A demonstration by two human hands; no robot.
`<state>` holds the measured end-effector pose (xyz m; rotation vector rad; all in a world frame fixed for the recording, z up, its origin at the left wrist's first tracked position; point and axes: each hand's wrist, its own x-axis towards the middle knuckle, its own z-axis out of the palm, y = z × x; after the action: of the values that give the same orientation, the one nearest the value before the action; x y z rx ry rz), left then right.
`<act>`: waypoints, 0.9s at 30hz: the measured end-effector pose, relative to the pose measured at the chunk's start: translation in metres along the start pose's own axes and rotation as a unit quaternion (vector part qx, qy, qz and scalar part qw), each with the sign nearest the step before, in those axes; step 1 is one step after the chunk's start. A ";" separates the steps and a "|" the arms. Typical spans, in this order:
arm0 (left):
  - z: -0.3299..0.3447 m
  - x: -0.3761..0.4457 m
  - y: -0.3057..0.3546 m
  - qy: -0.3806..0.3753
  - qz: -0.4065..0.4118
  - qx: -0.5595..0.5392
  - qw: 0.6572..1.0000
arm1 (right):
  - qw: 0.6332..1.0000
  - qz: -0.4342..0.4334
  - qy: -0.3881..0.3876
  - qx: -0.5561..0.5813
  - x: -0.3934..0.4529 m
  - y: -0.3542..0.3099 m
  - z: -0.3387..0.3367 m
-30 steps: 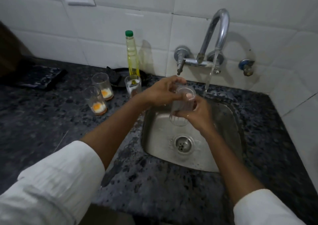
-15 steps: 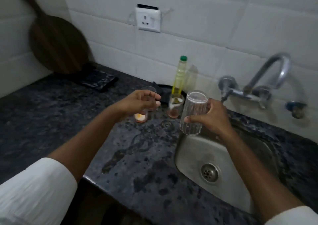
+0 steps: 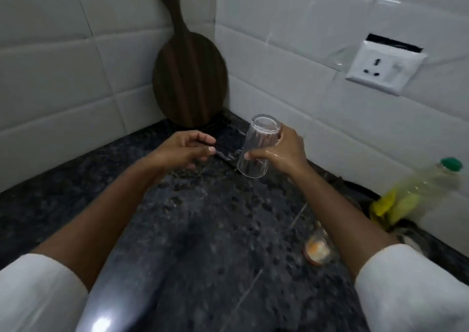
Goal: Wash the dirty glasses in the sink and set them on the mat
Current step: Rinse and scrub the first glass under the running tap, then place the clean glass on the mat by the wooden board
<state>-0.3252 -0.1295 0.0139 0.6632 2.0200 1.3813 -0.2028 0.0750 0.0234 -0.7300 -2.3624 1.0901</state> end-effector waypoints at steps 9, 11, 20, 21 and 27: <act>-0.070 0.080 -0.063 0.017 -0.060 -0.041 0.997 | 0.997 0.037 0.066 -0.007 0.123 0.006 0.125; -0.076 0.090 -0.074 0.013 -0.068 -0.042 0.997 | 0.997 0.031 0.065 -0.021 0.135 0.010 0.145; -0.086 0.106 -0.084 0.005 -0.081 -0.042 0.996 | 0.996 0.050 0.046 -0.052 0.153 0.031 0.180; -0.086 0.107 -0.083 0.004 -0.078 -0.041 0.996 | 0.996 0.057 0.043 -0.045 0.155 0.033 0.180; -0.078 0.102 -0.075 0.007 -0.075 -0.014 0.997 | 0.996 0.085 -0.016 -0.035 0.155 0.033 0.175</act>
<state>-0.4570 -0.1342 -0.0543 0.4801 2.0140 1.3253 -0.4140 0.0918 -0.0812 -0.9614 -2.4120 1.0988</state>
